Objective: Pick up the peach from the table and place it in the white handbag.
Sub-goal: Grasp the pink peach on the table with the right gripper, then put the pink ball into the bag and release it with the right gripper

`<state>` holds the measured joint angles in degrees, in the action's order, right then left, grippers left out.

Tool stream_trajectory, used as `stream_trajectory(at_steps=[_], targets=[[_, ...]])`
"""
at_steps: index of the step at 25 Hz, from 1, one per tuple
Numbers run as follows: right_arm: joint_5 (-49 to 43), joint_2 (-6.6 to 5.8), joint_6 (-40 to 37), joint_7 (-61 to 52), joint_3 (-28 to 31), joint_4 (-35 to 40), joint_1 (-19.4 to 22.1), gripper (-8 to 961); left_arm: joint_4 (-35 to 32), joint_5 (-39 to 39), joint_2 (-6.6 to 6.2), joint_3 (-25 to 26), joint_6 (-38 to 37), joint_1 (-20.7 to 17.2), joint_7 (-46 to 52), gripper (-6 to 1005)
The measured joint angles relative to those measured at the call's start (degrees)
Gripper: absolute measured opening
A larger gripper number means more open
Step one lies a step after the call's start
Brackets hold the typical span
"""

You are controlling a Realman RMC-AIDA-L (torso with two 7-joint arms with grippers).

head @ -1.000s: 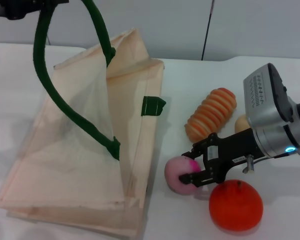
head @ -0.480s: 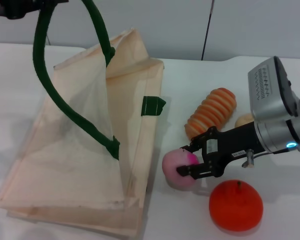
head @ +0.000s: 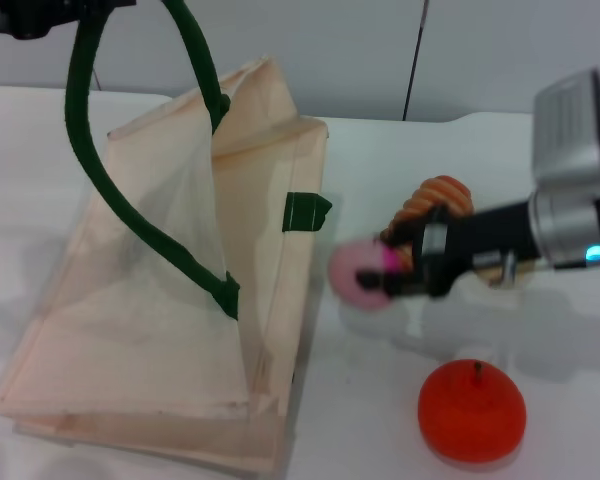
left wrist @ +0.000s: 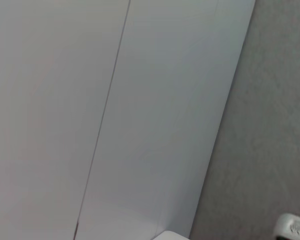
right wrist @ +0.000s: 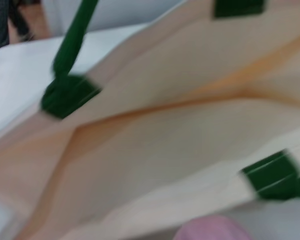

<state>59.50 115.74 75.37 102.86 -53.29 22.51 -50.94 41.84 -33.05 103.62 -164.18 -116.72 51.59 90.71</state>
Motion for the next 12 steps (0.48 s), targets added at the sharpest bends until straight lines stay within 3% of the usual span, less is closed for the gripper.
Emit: stream_trajectory(at_steps=[5,12], targets=[[0.03,0.01,0.85,0.0,7.44,3.01,-0.35,503,0.0,0.08,0.01,0.0,0.0,0.11,0.0,145],[2.11,0.23,5.35,1.25,8.08,2.82,-3.82,499,-0.15,0.41,0.14,0.0,0.0,1.27,0.0,145]])
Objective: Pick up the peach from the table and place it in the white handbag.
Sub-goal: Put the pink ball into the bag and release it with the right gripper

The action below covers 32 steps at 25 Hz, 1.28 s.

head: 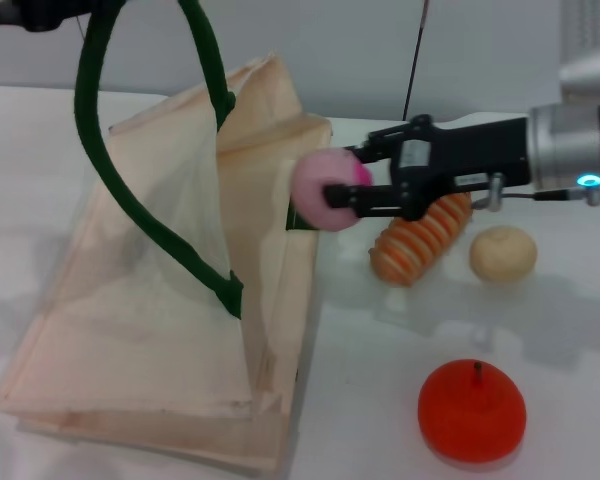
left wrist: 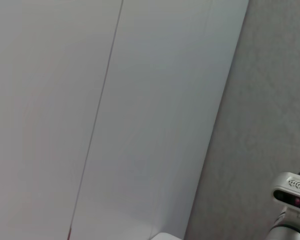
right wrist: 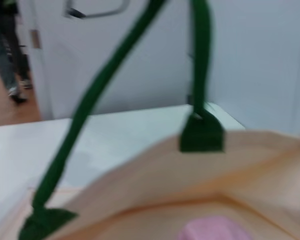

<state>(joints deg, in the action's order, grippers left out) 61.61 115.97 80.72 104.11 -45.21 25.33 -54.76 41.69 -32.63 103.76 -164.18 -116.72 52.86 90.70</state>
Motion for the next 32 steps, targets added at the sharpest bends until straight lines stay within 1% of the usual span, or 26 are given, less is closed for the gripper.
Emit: stream_trajectory(at_steps=[4,8,16,22,28,32], targets=[[0.2,0.27,-0.57,0.64,-1.88,-2.71,-2.71,496,-0.68,0.23,0.06,0.0,-0.04,1.23,-0.12,144],[0.24,0.39,-3.1,2.86,-2.61,-6.82,-4.84,493,-2.54,0.46,-0.04,0.0,-0.09,2.42,-0.34,144],[0.27,0.73,-4.86,4.73,-2.68,-11.02,-7.62,492,-2.92,1.0,0.05,0.0,-0.09,3.46,-0.49,145],[1.1,0.99,-7.22,4.8,-2.45,-12.82,-8.56,490,-2.93,1.0,0.1,0.0,-0.09,3.57,-0.52,144],[2.22,1.09,-7.39,6.75,-2.39,-14.22,-8.76,489,-2.93,1.0,0.13,0.0,-0.09,3.57,-0.53,145],[2.41,1.1,-7.83,7.6,-2.04,-14.81,-8.81,467,-2.93,1.0,0.13,0.0,-0.09,3.54,-0.53,146]])
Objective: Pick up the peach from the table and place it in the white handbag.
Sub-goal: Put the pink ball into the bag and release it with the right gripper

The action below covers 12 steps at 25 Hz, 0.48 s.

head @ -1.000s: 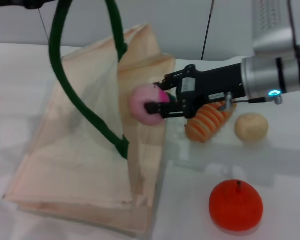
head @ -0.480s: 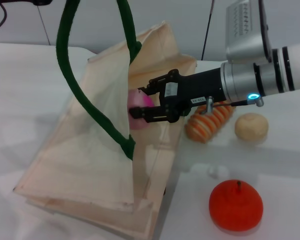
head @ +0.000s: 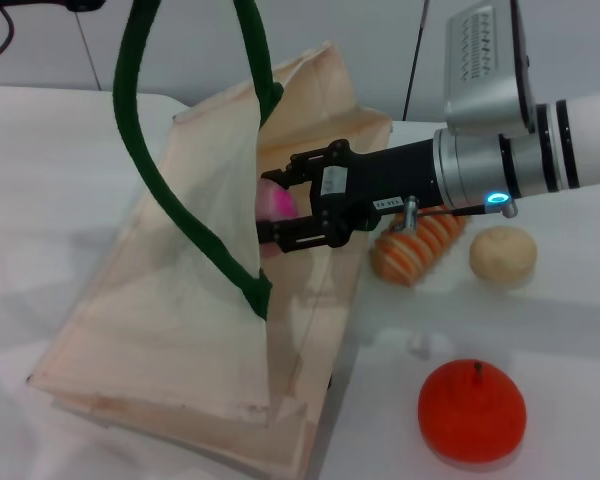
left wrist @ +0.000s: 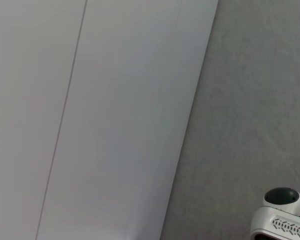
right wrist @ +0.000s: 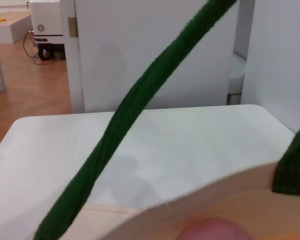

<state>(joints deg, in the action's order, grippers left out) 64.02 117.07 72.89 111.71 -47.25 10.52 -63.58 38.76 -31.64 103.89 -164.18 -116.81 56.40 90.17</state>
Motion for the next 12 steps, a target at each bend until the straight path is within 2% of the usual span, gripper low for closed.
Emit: stream_trajectory(at_steps=[1,6,11,12], targets=[[0.0,0.0,-0.22,0.0,0.03,-0.1,0.0,462,0.0,0.0,0.0,0.0,0.0,-0.01,0.0,146],[1.31,-0.05,-0.58,0.03,-0.12,-0.29,0.05,701,0.0,-0.03,-0.03,0.0,0.0,-0.09,0.02,146],[1.46,-0.12,-1.26,0.03,0.1,-0.32,0.31,898,0.0,-0.06,-0.07,0.0,0.0,-0.23,0.02,147],[1.46,-0.17,-1.47,-0.09,0.15,-0.28,0.45,896,0.0,-0.06,-0.08,0.0,0.0,-0.27,0.02,147]])
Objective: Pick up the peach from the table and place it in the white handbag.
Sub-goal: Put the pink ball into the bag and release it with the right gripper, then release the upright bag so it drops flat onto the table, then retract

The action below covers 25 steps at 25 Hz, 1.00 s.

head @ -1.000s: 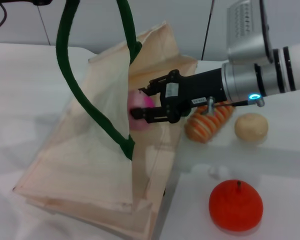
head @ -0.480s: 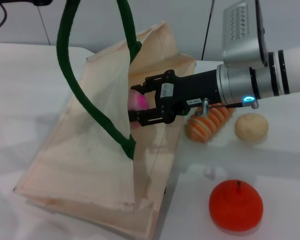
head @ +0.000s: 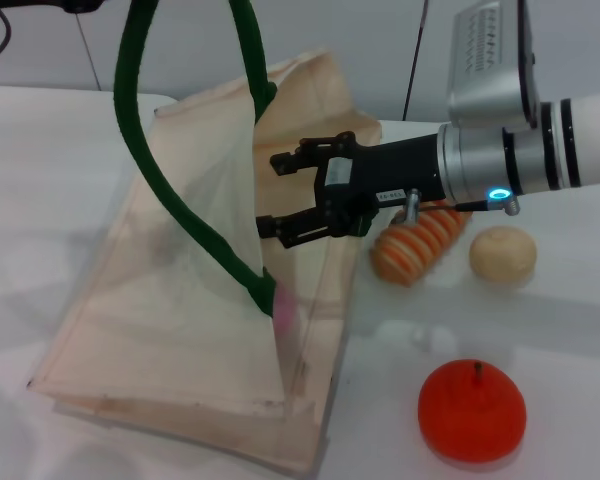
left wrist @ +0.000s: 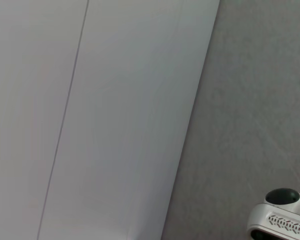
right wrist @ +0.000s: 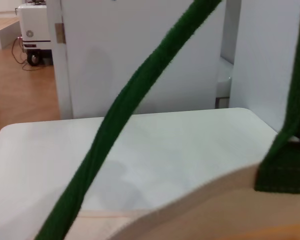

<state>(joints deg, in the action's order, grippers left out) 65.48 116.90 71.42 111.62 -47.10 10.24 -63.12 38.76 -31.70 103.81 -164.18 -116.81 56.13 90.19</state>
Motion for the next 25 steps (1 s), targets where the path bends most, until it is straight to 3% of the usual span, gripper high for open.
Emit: stream_trajectory(at_steps=[4,8,16,19,25], targets=[[0.09,-0.52,-1.9,-1.74,1.47,1.19,1.82,891,0.0,-0.03,-0.09,0.0,0.1,-0.64,-0.02,148],[0.1,-0.92,-2.13,-4.02,5.55,6.57,7.01,891,0.0,-0.04,-0.15,0.0,0.4,-1.41,-0.1,148],[1.28,-1.21,-2.54,-4.11,18.33,12.98,14.56,891,0.02,-0.04,-0.19,0.0,0.64,-2.02,-0.15,149],[6.54,-1.07,-2.7,-0.2,21.48,12.31,16.64,891,0.06,-0.04,-0.16,0.0,0.79,-2.01,-0.23,150],[21.86,-0.81,-4.8,12.25,21.87,6.09,19.38,891,0.09,-0.03,0.01,0.0,1.56,-2.09,-0.37,150]])
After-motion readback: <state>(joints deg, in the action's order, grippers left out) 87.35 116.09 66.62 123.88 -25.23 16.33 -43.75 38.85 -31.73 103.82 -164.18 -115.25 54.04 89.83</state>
